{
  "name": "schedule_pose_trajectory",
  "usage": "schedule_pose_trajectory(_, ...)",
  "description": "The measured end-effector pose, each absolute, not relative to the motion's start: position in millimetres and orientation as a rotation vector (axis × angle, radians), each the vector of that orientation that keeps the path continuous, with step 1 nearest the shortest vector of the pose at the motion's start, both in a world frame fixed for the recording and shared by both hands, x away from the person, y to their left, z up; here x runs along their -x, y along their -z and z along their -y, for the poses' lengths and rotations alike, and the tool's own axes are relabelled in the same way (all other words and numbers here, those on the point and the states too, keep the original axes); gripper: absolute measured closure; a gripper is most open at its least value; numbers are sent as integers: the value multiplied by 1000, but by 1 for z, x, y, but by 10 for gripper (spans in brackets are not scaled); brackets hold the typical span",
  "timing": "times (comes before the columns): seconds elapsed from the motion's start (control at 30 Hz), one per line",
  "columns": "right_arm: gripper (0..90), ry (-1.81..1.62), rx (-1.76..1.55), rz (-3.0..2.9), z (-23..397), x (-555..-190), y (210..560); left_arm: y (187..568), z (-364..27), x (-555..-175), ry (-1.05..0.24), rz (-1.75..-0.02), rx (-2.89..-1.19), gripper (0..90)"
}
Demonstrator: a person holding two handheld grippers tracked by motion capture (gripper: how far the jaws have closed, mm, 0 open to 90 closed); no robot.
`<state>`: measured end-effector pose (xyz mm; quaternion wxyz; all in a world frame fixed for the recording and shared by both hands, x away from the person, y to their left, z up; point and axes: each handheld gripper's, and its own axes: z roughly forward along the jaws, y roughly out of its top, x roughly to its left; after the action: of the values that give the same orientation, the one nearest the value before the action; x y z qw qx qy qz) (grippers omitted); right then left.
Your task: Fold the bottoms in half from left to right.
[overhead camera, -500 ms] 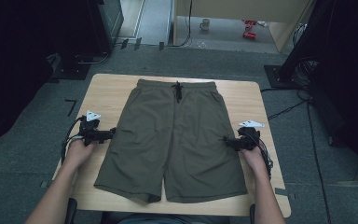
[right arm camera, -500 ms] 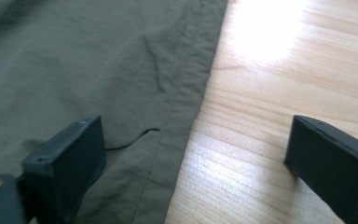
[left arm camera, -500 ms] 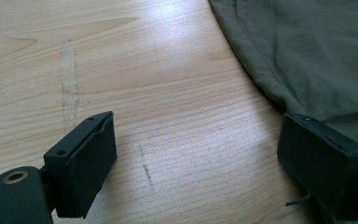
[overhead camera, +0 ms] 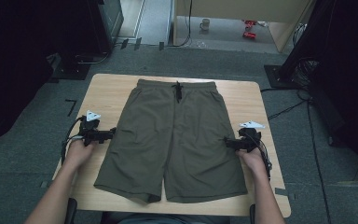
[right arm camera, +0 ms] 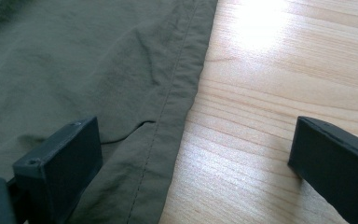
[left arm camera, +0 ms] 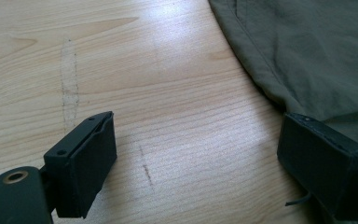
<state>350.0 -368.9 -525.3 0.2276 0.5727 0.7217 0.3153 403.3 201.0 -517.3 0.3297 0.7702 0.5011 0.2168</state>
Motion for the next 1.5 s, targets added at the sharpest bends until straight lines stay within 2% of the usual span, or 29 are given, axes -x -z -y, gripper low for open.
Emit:
schedule_pose_trajectory(0.37, 2, -862, -1583, -1988, 368, -351, 526, 517, -201, -403, -562, -1294, -2022, 139)
schedule_pose_trajectory(0.63, 9, -865, -1570, -2010, 370, -352, 525, 511, -201, -404, -500, -1295, -2080, 148)
schedule_pose_trajectory(0.7, 18, -857, -1574, -2018, 370, -353, 524, 510, -203, -403, -490, -1280, -2095, 148)
schedule_pose_trajectory(0.8, 129, -869, -1567, -2037, 370, -353, 520, 507, -206, -402, -447, -1263, -2092, 148)
schedule_pose_trajectory(1.1, 153, -862, -1583, -2054, 370, -354, 517, 497, -210, -393, -396, -1181, -2113, 151)
schedule_pose_trajectory(1.17, 156, -863, -1585, -2054, 370, -354, 516, 494, -210, -390, -402, -1144, -2112, 172)
schedule_pose_trajectory(1.23, 161, -864, -1586, -2051, 370, -354, 515, 491, -209, -386, -411, -1125, -2116, 245)
schedule_pose_trajectory(1.5, 189, -906, -1572, -2020, 370, -353, 507, 484, -206, -370, -384, -1087, -2133, 247)
